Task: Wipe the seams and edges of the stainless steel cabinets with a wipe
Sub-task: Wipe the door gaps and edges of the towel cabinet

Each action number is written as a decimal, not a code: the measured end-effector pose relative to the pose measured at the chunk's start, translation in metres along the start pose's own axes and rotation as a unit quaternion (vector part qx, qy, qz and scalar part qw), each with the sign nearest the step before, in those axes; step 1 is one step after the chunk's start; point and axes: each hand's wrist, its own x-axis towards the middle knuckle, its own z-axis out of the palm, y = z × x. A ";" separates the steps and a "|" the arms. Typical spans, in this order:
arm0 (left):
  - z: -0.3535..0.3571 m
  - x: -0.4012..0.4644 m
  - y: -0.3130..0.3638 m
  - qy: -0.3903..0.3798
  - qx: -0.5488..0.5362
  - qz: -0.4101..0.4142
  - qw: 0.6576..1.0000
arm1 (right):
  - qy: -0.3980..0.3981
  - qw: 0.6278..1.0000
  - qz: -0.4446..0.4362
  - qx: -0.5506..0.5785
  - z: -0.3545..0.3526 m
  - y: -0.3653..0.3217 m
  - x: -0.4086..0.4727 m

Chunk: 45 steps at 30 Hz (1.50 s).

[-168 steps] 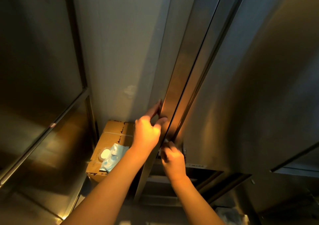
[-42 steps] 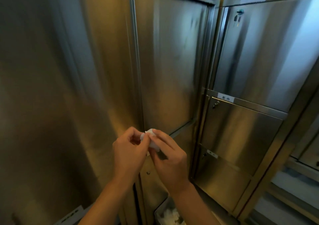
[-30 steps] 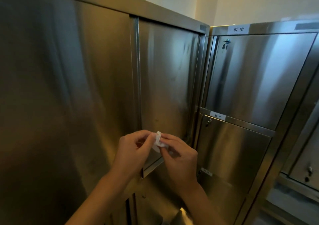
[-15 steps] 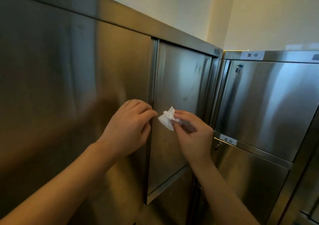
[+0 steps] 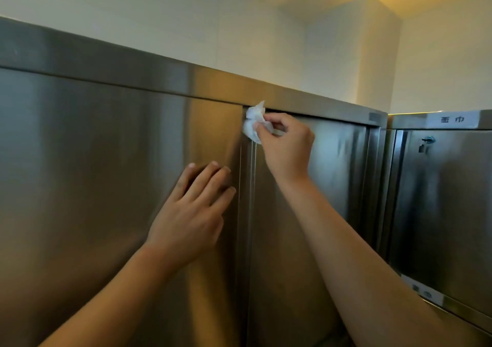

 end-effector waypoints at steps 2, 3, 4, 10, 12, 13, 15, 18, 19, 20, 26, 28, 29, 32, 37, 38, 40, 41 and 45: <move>0.003 0.000 0.000 0.017 0.019 -0.007 1.000 | 0.009 1.000 -0.017 0.001 0.014 0.008 0.004; 0.004 0.001 0.001 0.022 0.031 -0.012 0.999 | 0.021 0.999 -0.026 0.004 0.020 0.011 0.004; 0.006 0.002 0.002 0.024 0.044 -0.017 0.999 | 0.034 0.999 -0.033 0.010 0.023 0.015 0.003; 0.012 0.002 0.003 0.018 0.105 -0.019 0.994 | 0.056 0.995 -0.036 0.080 0.027 0.033 -0.034; 0.013 0.002 0.003 0.015 0.114 -0.019 0.993 | 0.054 0.994 -0.043 0.090 0.023 0.038 -0.057; 0.013 0.003 0.003 0.013 0.118 -0.018 0.993 | 0.049 0.993 -0.045 0.094 0.019 0.041 -0.070; 0.013 0.003 0.003 0.008 0.124 -0.017 0.992 | 0.032 0.994 -0.043 0.095 0.012 0.046 -0.092; 0.014 0.003 0.004 0.002 0.132 -0.018 0.991 | 0.005 0.995 -0.042 0.094 0.005 0.057 -0.120; 0.014 0.002 0.004 0.002 0.134 -0.018 0.991 | -0.005 0.995 -0.043 0.094 0.004 0.059 -0.127; 0.013 0.003 0.004 0.001 0.136 -0.017 0.991 | -0.012 0.994 -0.045 0.094 0.002 0.060 -0.133; 0.008 0.004 0.006 -0.006 0.138 -0.019 0.990 | -0.061 0.993 -0.048 0.093 -0.015 0.064 -0.119; 0.008 0.003 0.007 -0.005 0.134 -0.019 0.991 | -0.038 0.995 -0.054 0.079 -0.023 0.055 -0.098; 0.008 0.003 0.007 -0.005 0.134 -0.018 0.991 | -0.012 0.995 -0.069 0.075 -0.026 0.048 -0.084; 0.009 0.003 0.007 -0.006 0.141 -0.016 0.990 | 0.049 0.986 -0.136 0.083 -0.024 0.021 -0.036; 0.009 0.003 0.008 -0.005 0.141 -0.019 0.990 | 0.024 0.979 -0.198 0.041 0.019 0.014 0.006; 0.009 0.003 0.008 -0.002 0.142 -0.019 0.990 | 0.022 0.980 -0.194 0.042 0.028 0.014 0.004; 0.010 0.003 0.007 0.002 0.142 -0.017 0.990 | 0.029 0.983 -0.177 0.042 0.040 0.015 -0.008; 0.011 0.003 0.007 0.005 0.144 -0.017 0.989 | 0.029 0.983 -0.175 0.040 0.042 0.016 -0.015; 0.014 0.003 0.006 0.009 0.153 -0.013 0.988 | 0.017 0.982 -0.186 0.018 0.033 0.025 -0.050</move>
